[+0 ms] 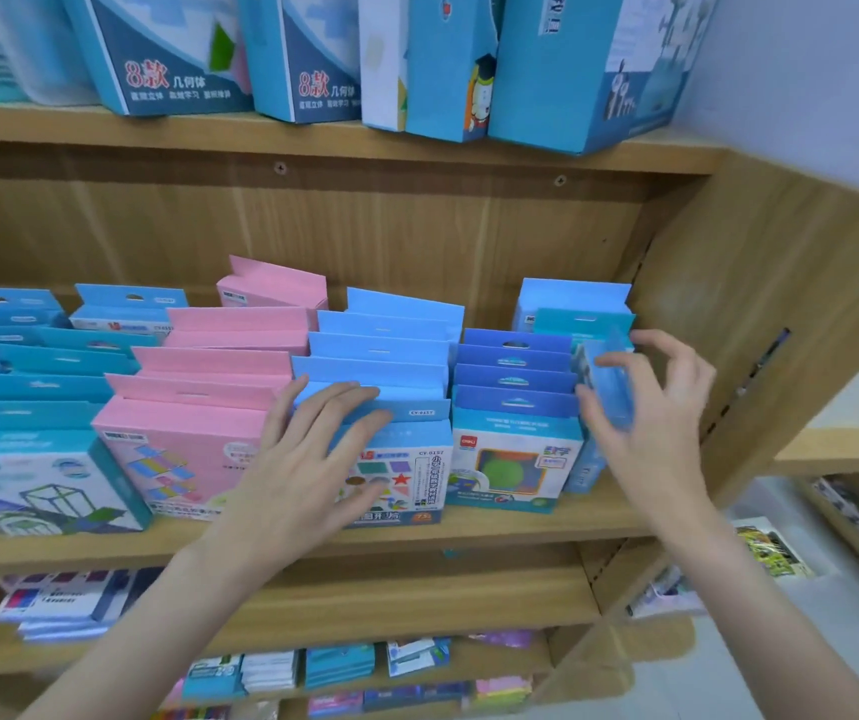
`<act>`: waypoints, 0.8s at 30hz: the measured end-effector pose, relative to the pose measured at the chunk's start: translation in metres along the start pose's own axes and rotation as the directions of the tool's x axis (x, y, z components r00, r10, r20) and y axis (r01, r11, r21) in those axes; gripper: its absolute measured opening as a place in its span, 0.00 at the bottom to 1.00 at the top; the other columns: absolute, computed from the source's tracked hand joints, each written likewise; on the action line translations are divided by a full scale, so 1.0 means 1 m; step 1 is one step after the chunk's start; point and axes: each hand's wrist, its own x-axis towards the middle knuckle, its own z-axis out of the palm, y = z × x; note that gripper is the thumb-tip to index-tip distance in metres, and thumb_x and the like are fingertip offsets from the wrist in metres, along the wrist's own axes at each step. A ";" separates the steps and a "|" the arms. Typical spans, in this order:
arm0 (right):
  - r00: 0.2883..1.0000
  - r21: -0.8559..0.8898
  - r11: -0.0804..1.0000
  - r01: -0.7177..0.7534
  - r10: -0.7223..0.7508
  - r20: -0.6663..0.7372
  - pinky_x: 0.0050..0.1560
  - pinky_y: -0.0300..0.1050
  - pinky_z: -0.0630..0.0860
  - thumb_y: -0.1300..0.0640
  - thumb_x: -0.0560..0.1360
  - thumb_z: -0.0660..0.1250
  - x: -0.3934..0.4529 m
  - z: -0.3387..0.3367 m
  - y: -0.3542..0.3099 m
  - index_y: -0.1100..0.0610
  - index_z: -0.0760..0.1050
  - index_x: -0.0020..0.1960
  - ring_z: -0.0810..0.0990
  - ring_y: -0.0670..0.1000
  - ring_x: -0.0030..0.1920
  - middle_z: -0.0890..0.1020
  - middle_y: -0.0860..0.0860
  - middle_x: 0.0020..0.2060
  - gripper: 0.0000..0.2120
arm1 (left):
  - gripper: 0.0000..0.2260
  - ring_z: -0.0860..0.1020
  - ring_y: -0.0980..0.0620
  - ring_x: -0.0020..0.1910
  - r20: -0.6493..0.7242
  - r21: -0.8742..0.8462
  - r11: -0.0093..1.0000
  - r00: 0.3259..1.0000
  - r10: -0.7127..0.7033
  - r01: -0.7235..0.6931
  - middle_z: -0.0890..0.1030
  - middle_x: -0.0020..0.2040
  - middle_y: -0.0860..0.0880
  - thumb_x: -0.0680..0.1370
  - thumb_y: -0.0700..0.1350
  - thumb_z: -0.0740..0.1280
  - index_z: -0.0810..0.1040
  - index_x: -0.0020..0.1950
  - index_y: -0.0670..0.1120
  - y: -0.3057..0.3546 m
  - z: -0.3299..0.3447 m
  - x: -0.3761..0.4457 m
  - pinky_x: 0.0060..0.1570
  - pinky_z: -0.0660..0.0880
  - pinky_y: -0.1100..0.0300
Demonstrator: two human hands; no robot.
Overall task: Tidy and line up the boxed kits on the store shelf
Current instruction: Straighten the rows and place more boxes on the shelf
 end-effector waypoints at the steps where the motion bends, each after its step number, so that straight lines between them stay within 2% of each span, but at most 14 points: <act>1: 0.993 -0.013 0.994 -0.106 0.106 0.044 0.61 0.52 0.65 0.51 0.71 0.70 0.007 -0.003 0.007 0.58 0.72 0.56 0.61 0.55 0.62 0.68 0.58 0.61 0.18 | 0.20 0.69 0.46 0.62 -0.011 -0.014 1.000 1.000 0.017 -0.017 0.72 0.63 0.45 0.72 0.54 0.61 0.71 0.61 0.46 0.004 0.002 0.006 0.69 0.54 0.45; 2: 0.972 -0.017 0.979 -0.203 0.204 0.116 0.59 0.50 0.65 0.50 0.70 0.70 0.013 -0.004 0.014 0.58 0.70 0.59 0.63 0.55 0.62 0.67 0.57 0.61 0.22 | 0.20 0.69 0.46 0.62 -0.019 -0.019 0.999 0.999 0.039 -0.039 0.71 0.63 0.46 0.71 0.54 0.61 0.70 0.60 0.47 0.009 0.003 0.014 0.69 0.53 0.44; 4: 0.909 -0.023 0.944 -0.329 0.324 0.262 0.47 0.41 0.65 0.51 0.71 0.70 0.022 -0.006 0.027 0.58 0.67 0.61 0.71 0.54 0.56 0.72 0.54 0.57 0.23 | 0.20 0.68 0.46 0.62 -0.019 -0.024 0.996 0.996 0.090 -0.090 0.72 0.62 0.47 0.71 0.56 0.61 0.71 0.60 0.47 0.021 0.005 0.031 0.69 0.53 0.44; 6: 0.884 -0.017 0.928 -0.371 0.359 0.300 0.36 0.38 0.60 0.56 0.73 0.68 0.028 -0.012 0.037 0.58 0.68 0.60 0.76 0.53 0.46 0.77 0.52 0.46 0.19 | 0.21 0.68 0.46 0.63 0.000 -0.026 0.989 0.990 0.142 -0.142 0.74 0.62 0.46 0.71 0.57 0.60 0.72 0.59 0.47 0.031 0.008 0.044 0.68 0.54 0.42; 8: 0.874 -0.043 0.927 -0.373 0.366 0.320 0.36 0.40 0.59 0.59 0.74 0.66 0.034 -0.019 0.042 0.58 0.67 0.62 0.75 0.52 0.43 0.77 0.52 0.42 0.17 | 0.22 0.68 0.46 0.64 0.028 -0.018 0.985 0.985 0.170 -0.170 0.75 0.62 0.46 0.72 0.59 0.60 0.71 0.60 0.48 0.038 0.011 0.053 0.68 0.55 0.41; 11: 0.827 -0.169 0.934 -0.313 0.356 0.435 0.44 0.45 0.70 0.60 0.76 0.63 0.043 -0.020 0.044 0.58 0.67 0.63 0.77 0.56 0.48 0.79 0.56 0.49 0.16 | 0.24 0.67 0.45 0.65 0.054 -0.011 0.978 0.977 0.208 -0.208 0.75 0.62 0.45 0.70 0.58 0.67 0.71 0.61 0.47 0.047 0.018 0.062 0.68 0.55 0.41; 13: 0.811 -0.226 0.931 -0.287 0.361 0.461 0.43 0.46 0.71 0.63 0.75 0.61 0.051 -0.019 0.047 0.59 0.70 0.60 0.77 0.59 0.52 0.79 0.58 0.52 0.14 | 0.28 0.67 0.45 0.64 0.065 0.002 0.976 0.974 0.217 -0.217 0.75 0.62 0.45 0.66 0.57 0.73 0.72 0.61 0.47 0.051 0.020 0.067 0.68 0.53 0.41; 18: 0.713 -0.282 0.949 -0.141 0.295 0.636 0.41 0.51 0.72 0.70 0.71 0.56 0.061 -0.040 0.055 0.58 0.65 0.53 0.76 0.61 0.47 0.75 0.57 0.42 0.13 | 0.34 0.71 0.42 0.59 0.107 0.055 0.986 0.983 0.150 -0.157 0.75 0.62 0.43 0.60 0.59 0.76 0.71 0.61 0.47 0.051 0.021 0.079 0.68 0.50 0.39; 21: 0.689 -0.266 0.963 -0.042 0.221 0.691 0.40 0.51 0.70 0.71 0.72 0.56 0.064 -0.044 0.057 0.56 0.64 0.51 0.76 0.58 0.45 0.75 0.55 0.41 0.13 | 0.33 0.77 0.43 0.54 0.148 0.056 0.983 0.976 0.163 -0.173 0.77 0.59 0.44 0.60 0.58 0.77 0.70 0.59 0.48 0.051 0.025 0.078 0.67 0.51 0.38; 24: 0.682 -0.272 0.957 0.098 0.134 0.719 0.35 0.47 0.64 0.71 0.73 0.56 0.067 -0.045 0.060 0.54 0.63 0.50 0.73 0.54 0.39 0.73 0.49 0.36 0.13 | 0.32 0.76 0.45 0.54 0.167 0.043 0.984 0.972 0.164 -0.174 0.78 0.57 0.46 0.60 0.59 0.77 0.70 0.58 0.49 0.050 0.028 0.077 0.67 0.51 0.39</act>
